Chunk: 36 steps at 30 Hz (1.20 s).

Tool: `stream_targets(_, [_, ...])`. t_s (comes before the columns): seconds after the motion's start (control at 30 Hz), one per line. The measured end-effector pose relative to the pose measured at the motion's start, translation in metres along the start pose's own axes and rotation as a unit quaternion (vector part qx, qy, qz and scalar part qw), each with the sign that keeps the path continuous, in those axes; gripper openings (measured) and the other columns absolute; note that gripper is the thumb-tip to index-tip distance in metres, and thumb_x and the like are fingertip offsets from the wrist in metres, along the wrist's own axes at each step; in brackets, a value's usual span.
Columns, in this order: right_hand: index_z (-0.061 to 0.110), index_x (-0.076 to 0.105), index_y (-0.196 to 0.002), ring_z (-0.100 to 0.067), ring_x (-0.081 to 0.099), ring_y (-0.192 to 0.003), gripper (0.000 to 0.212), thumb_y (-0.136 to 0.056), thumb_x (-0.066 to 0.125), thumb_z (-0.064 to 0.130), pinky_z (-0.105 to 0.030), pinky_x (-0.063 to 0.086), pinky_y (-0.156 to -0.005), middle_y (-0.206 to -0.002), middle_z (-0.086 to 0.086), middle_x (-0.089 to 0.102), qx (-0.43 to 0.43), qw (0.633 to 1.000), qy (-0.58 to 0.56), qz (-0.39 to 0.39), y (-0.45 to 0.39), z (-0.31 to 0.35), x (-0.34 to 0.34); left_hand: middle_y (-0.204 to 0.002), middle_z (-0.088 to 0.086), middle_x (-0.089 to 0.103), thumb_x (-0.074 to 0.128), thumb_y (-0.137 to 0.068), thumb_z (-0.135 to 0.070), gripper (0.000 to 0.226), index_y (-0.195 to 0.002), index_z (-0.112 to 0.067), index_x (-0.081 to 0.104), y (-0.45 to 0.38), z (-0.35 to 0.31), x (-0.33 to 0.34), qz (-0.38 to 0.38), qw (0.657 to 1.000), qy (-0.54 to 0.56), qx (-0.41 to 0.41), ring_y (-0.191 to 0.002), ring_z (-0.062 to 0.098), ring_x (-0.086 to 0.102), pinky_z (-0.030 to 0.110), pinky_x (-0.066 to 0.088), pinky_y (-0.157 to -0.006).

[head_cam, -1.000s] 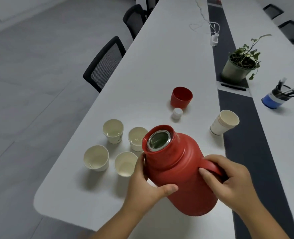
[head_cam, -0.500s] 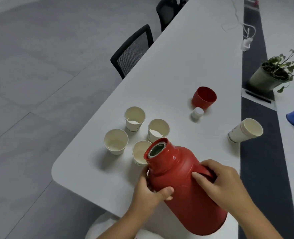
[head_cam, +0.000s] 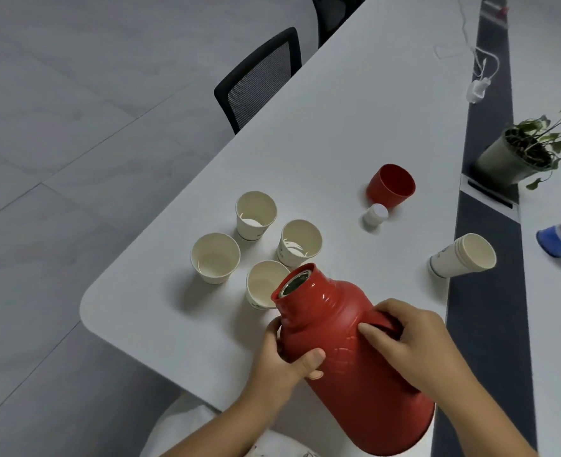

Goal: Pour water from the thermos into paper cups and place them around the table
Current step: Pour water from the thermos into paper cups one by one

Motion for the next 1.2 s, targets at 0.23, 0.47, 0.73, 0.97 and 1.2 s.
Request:
stream_targets(0.23, [0.015, 0.064, -0.088, -0.008, 0.055, -0.069, 0.013, -0.08, 0.063, 0.026, -0.01, 0.036, -0.057, -0.07, 0.008, 0.058, 0.001, 1.0, 0.024, 0.01, -0.006, 0.003, -0.002, -0.097, 0.009, 0.058, 0.068, -0.054, -0.015, 0.049, -0.096, -0.024, 0.045, 0.0, 0.003, 0.002, -0.011, 1.0, 0.021, -0.01, -0.054, 0.007, 0.066, 0.014, 0.049, -0.048])
stream_targets(0.47, [0.014, 0.064, -0.09, -0.013, 0.056, -0.074, 0.015, -0.081, 0.061, 0.026, -0.015, 0.038, -0.062, -0.074, 0.004, 0.059, 0.008, 0.999, 0.035, 0.014, -0.009, 0.006, -0.003, -0.091, 0.006, 0.059, 0.063, -0.056, -0.014, 0.043, -0.095, -0.022, 0.046, 0.0, 0.001, 0.004, -0.012, 0.999, 0.038, -0.008, -0.053, 0.004, 0.065, 0.012, 0.048, -0.048])
stream_targets(0.73, [0.015, 0.063, -0.088, -0.006, 0.053, -0.069, 0.014, -0.081, 0.061, 0.027, -0.014, 0.038, -0.06, -0.069, 0.009, 0.056, 0.009, 0.999, 0.046, 0.018, -0.013, 0.01, -0.003, -0.093, 0.006, 0.059, 0.066, -0.055, -0.016, 0.046, -0.096, -0.022, 0.046, 0.0, 0.001, 0.005, -0.011, 0.999, 0.047, -0.006, -0.057, 0.002, 0.065, 0.011, 0.049, -0.05])
stream_targets(0.97, [0.014, 0.064, -0.088, -0.014, 0.057, -0.074, 0.015, -0.08, 0.061, 0.026, -0.026, 0.044, -0.067, -0.077, 0.0, 0.063, 0.02, 0.999, 0.044, 0.022, -0.013, 0.012, -0.005, -0.096, 0.005, 0.058, 0.069, -0.053, -0.018, 0.049, -0.096, -0.022, 0.046, 0.001, 0.0, 0.006, -0.019, 0.999, 0.05, -0.009, -0.062, -0.001, 0.066, 0.01, 0.049, -0.051])
stream_targets(1.2, [0.013, 0.064, -0.089, -0.016, 0.058, -0.076, 0.016, -0.081, 0.061, 0.027, -0.03, 0.047, -0.07, -0.081, -0.003, 0.065, 0.031, 0.998, 0.052, 0.029, -0.013, 0.015, -0.006, -0.088, 0.002, 0.06, 0.063, -0.056, -0.017, 0.044, -0.096, -0.021, 0.045, 0.002, 0.0, 0.006, -0.019, 0.998, 0.05, -0.013, -0.053, -0.002, 0.063, 0.009, 0.048, -0.051])
Point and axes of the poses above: each hand's wrist, its own y-axis away from the middle knuckle, its own x-axis out of the palm, z = x × y, the point moved 1 cm from there along -y, towards the middle knuckle
